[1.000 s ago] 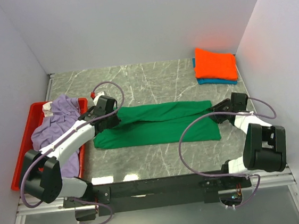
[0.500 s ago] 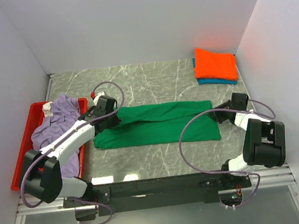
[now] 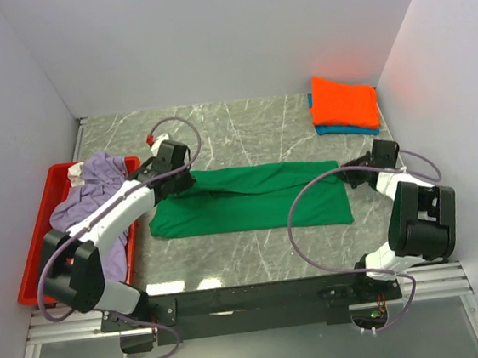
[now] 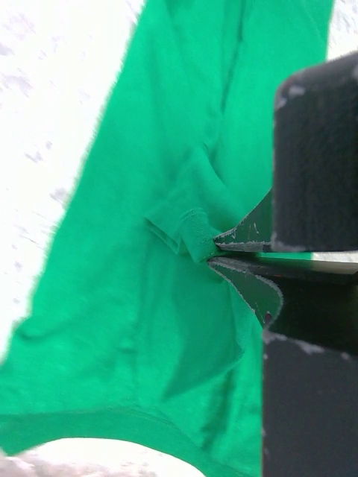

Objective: Fold and stack the t-shirts
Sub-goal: Fold the tshirt

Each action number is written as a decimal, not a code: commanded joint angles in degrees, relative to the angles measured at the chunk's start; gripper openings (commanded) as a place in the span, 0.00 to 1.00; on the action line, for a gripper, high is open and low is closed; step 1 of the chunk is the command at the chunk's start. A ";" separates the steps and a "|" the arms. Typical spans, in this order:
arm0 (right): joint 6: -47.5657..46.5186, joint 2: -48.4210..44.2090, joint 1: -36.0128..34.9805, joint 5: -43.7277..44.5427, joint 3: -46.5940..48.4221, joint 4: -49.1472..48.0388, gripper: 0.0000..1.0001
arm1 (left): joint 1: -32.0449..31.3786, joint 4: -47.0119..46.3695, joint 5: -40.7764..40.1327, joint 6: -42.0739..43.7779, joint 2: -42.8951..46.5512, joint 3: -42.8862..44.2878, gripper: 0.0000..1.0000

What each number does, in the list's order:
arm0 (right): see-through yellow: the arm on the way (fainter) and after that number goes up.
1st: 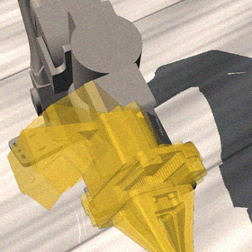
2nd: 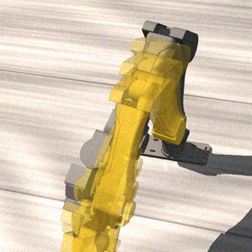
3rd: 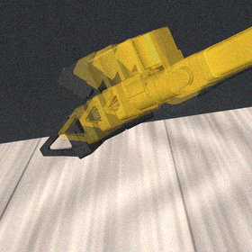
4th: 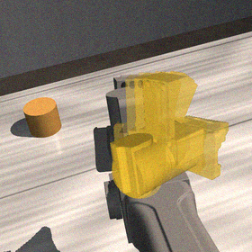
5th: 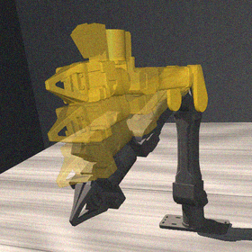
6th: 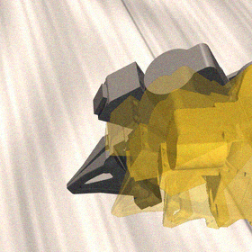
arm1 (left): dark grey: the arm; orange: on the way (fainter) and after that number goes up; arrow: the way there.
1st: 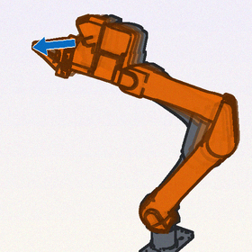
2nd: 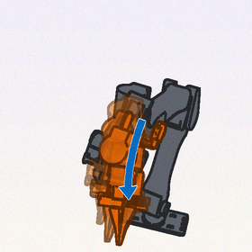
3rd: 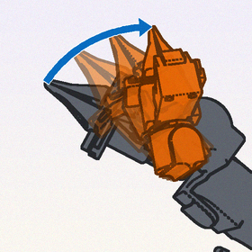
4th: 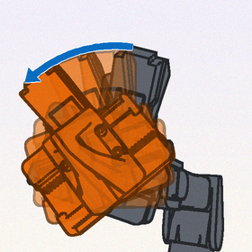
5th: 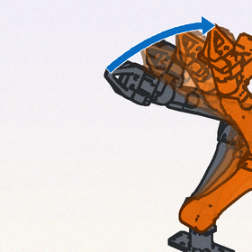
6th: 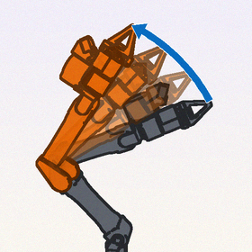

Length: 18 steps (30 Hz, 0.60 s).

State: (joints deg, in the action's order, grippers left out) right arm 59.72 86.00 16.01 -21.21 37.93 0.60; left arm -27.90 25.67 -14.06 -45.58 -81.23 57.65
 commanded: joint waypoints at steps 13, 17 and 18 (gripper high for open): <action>-5.50 2.35 0.51 -0.76 16.83 7.84 0.18 | 0.92 5.36 -5.89 4.54 -12.46 23.83 0.00; -4.18 -0.30 1.48 -3.47 9.29 5.03 0.45 | 0.92 4.04 -5.01 4.01 -11.41 20.76 0.00; -4.18 -0.48 1.65 -4.09 8.39 4.41 0.45 | 0.92 3.69 -4.49 4.01 -10.97 20.05 0.00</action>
State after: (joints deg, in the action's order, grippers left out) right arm 55.22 88.16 16.53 -22.85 49.71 5.41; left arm -27.09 29.78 -18.50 -42.46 -93.65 79.11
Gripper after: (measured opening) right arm 0.441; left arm 0.079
